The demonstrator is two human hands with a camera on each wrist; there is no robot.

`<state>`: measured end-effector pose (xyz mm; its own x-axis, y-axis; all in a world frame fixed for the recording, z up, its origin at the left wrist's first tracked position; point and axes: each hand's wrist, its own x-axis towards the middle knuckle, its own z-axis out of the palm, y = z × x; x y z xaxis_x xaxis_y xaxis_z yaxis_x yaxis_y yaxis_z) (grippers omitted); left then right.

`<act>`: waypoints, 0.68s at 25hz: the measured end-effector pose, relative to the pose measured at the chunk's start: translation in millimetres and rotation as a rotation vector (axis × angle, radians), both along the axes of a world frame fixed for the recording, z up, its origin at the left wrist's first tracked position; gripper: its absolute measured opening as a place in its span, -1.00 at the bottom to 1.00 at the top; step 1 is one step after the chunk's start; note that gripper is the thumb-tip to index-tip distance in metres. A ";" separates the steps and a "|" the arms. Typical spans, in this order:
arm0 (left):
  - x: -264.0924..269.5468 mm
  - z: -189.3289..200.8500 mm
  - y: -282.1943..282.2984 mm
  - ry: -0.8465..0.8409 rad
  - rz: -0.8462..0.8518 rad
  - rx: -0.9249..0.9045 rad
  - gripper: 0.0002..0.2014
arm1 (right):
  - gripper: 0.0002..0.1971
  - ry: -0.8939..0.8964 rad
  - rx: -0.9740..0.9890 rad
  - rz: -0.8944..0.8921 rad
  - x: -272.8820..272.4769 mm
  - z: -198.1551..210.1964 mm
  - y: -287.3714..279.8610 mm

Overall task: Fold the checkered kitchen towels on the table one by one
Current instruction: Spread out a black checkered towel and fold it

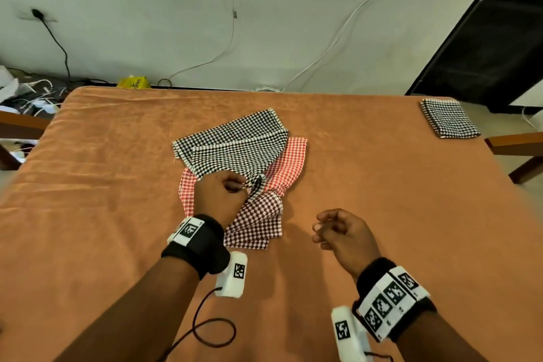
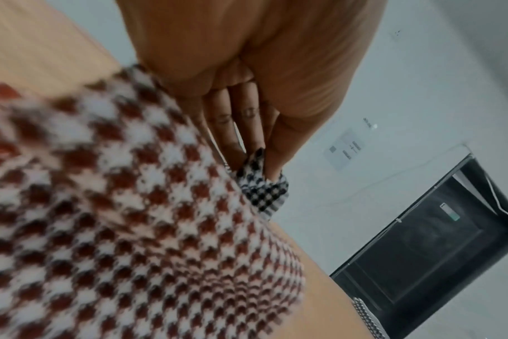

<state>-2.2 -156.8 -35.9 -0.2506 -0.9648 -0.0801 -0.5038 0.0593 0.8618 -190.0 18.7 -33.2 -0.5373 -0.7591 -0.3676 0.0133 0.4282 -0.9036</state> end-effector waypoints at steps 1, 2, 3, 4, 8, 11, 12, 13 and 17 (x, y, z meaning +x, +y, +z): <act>3.9 6.5 4.9 0.008 0.003 0.017 -0.79 | -0.85 0.028 -0.029 0.020 0.5 4.3 -4.6; 8.7 12.9 13.6 -0.001 -0.014 0.033 -0.78 | -0.85 0.049 -0.063 0.043 2.1 9.6 -8.0; 13.4 18.9 24.5 -0.017 -0.044 0.056 -0.77 | -0.84 0.070 -0.101 0.071 4.0 14.8 -10.7; 18.1 23.3 37.5 -0.032 -0.078 0.085 -0.78 | -0.84 0.100 -0.136 0.110 5.8 18.9 -12.1; 37.4 33.5 99.5 -0.145 -0.257 0.085 -0.78 | -0.84 0.360 -0.237 0.355 12.9 31.8 -8.0; 37.5 41.3 146.8 -0.164 -0.323 0.044 -0.80 | -0.68 0.632 -0.305 0.728 16.2 36.4 5.7; 34.5 42.4 160.9 -0.123 -0.296 0.029 -0.81 | -0.64 0.701 -0.328 0.892 16.5 34.7 14.1; 30.6 43.3 173.1 -0.085 -0.255 0.019 -0.82 | -0.63 0.756 -0.347 1.036 16.4 30.4 23.1; 19.1 39.7 212.7 -0.143 -0.260 -0.121 -0.92 | -0.68 0.794 -0.368 1.138 8.7 17.6 53.1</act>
<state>16.8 56.0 3.8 -0.4841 -0.8747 -0.0209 -0.5737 0.2992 0.7625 -181.4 71.8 -15.6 0.4499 -0.8919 0.0446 -0.7226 -0.3930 -0.5687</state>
